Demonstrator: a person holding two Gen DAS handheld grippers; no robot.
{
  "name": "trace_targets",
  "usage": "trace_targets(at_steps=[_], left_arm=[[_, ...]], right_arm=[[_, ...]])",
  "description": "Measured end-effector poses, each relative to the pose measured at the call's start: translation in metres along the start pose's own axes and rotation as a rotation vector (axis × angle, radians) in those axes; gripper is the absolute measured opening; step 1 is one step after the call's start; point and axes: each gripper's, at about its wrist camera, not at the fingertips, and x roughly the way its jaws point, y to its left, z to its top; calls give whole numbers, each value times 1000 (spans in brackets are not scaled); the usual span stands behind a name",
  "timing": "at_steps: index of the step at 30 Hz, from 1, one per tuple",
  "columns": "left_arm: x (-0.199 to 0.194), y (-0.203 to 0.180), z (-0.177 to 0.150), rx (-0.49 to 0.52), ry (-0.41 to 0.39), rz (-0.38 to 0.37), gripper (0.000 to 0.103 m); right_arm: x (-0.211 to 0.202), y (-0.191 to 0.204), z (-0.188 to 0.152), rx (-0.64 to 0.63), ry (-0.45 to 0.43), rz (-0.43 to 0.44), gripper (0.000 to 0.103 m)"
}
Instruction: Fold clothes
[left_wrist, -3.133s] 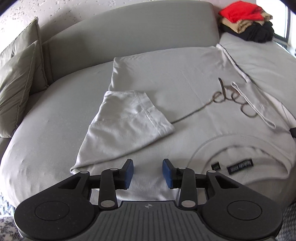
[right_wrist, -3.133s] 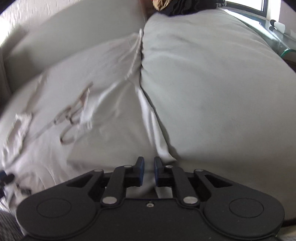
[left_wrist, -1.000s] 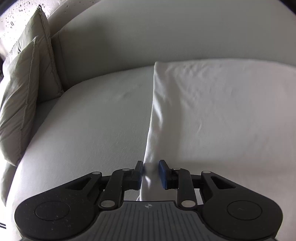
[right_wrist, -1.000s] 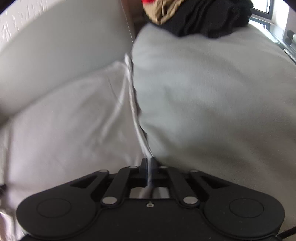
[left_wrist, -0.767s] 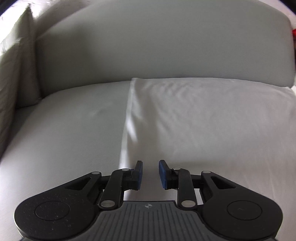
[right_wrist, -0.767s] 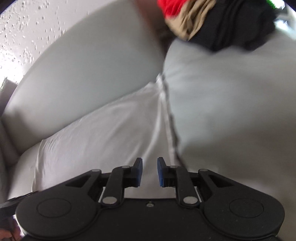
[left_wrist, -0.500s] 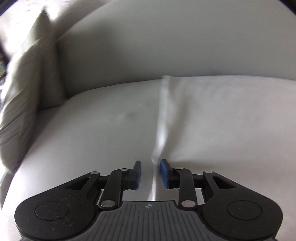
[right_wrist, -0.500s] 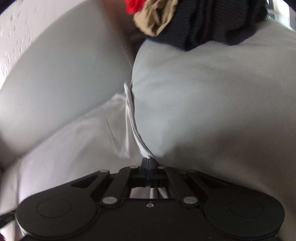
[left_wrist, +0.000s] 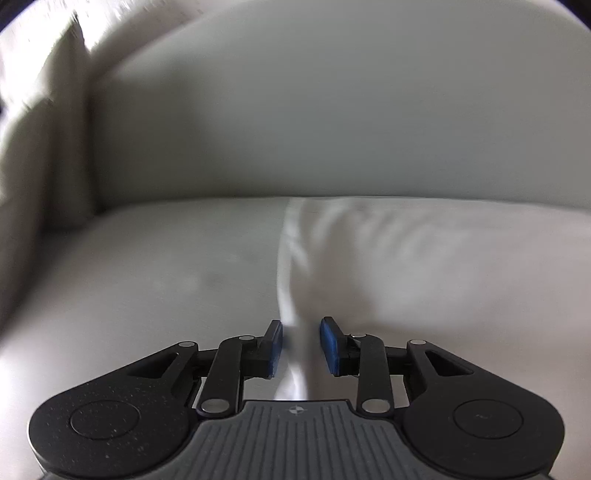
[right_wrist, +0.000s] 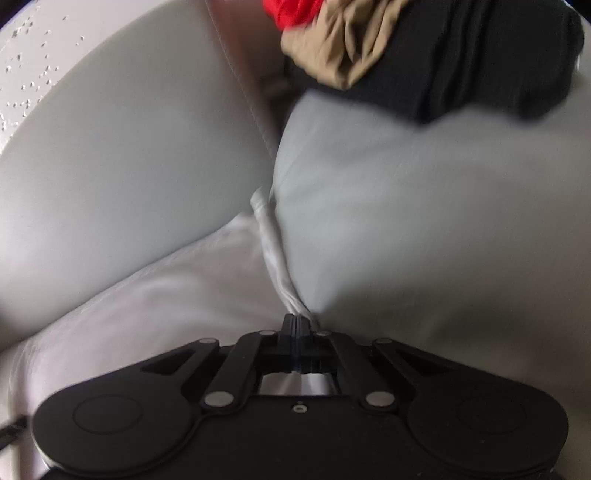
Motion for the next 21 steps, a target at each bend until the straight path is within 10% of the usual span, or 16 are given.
trace_targets(at_steps=[4, 7, 12, 21], left_arm=[[-6, 27, 7, -126, -6, -47, 29], [-10, 58, 13, -264, -13, -160, 29], [1, 105, 39, -395, 36, -392, 41], [64, 103, 64, -381, 157, -468, 40]], right_arm=[[-9, 8, 13, -17, -27, 14, 5], [-24, 10, 25, 19, -51, 80, 36], [-44, 6, 50, 87, -100, 161, 43], [2, -35, 89, 82, 6, 177, 37]])
